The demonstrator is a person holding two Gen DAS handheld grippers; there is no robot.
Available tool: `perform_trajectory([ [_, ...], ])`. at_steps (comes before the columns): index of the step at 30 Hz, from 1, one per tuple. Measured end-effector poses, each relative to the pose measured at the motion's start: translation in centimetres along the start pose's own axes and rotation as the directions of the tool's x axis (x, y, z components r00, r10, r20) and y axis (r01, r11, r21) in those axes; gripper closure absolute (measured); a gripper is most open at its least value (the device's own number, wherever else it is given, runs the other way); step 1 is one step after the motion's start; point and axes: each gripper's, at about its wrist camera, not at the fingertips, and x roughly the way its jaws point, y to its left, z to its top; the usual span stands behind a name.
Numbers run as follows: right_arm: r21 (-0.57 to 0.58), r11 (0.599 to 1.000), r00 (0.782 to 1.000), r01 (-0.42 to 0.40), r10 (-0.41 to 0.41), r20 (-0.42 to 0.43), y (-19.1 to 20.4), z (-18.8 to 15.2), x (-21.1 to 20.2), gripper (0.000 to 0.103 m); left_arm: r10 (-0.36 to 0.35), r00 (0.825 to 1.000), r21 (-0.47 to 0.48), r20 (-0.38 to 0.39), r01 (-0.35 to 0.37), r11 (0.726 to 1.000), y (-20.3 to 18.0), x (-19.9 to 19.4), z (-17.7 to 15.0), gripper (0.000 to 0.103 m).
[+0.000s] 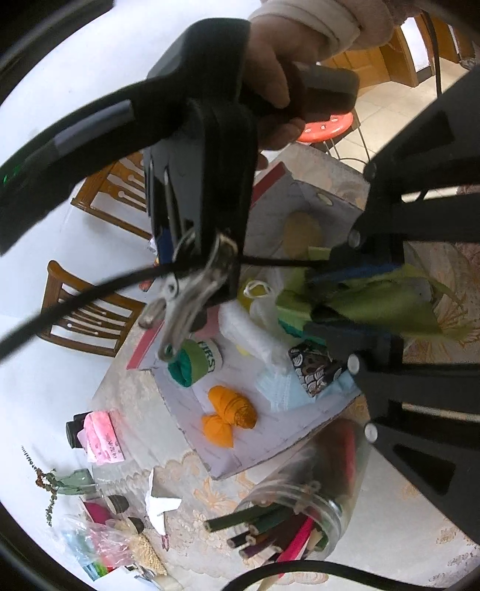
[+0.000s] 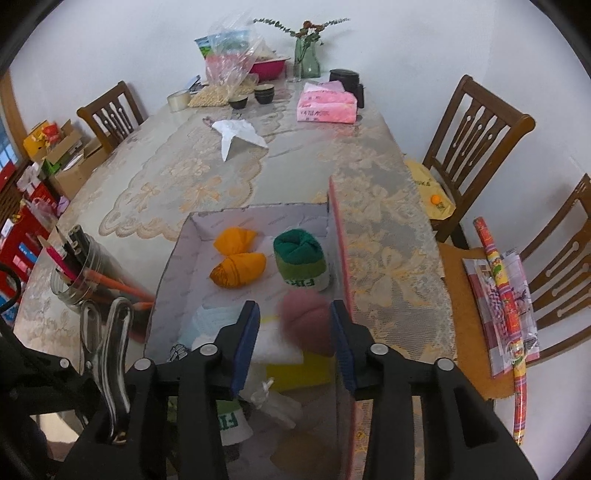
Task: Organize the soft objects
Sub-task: 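Open the right gripper to drop the pink sponge into the box, then lower the green bow into the box and open the left gripper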
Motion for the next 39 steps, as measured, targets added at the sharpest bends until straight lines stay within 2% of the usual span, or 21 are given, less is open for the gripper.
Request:
perform_trajectory([
  [3, 0.014, 1.0, 1.0, 0.013, -0.013, 0.011, -0.4, 0.1, -0.7, 0.059, 0.008, 1.0, -0.002, 0.011, -0.008, 1.0, 0.1, -0.4, 0.2, 0.064],
  [9, 0.052, 0.998, 0.998, 0.04, -0.042, 0.052, -1.2, 0.2, -2.9, 0.057, 0.008, 0.999, 0.02, 0.033, -0.009, 1.0, -0.4, -1.5, 0.1, 0.059],
  [23, 0.162, 0.98, 0.98, 0.116, -0.139, 0.143, -0.3, -1.7, -9.7, 0.055, -0.001, 0.995, 0.067, 0.098, -0.006, 0.998, 0.1, -5.6, 0.3, 0.059],
  [32, 0.289, 0.948, 0.967, 0.135, -0.19, 0.169, 2.5, -4.0, -13.0, 0.054, 0.006, 0.994, 0.08, 0.108, -0.014, 0.997, 2.6, -8.2, -0.6, 0.059],
  [39, 0.353, 0.918, 0.957, 0.179, -0.246, 0.154, 5.9, -5.8, -14.1, 0.054, 0.011, 0.994, 0.09, 0.109, -0.021, 0.996, 5.1, -10.3, -1.6, 0.059],
])
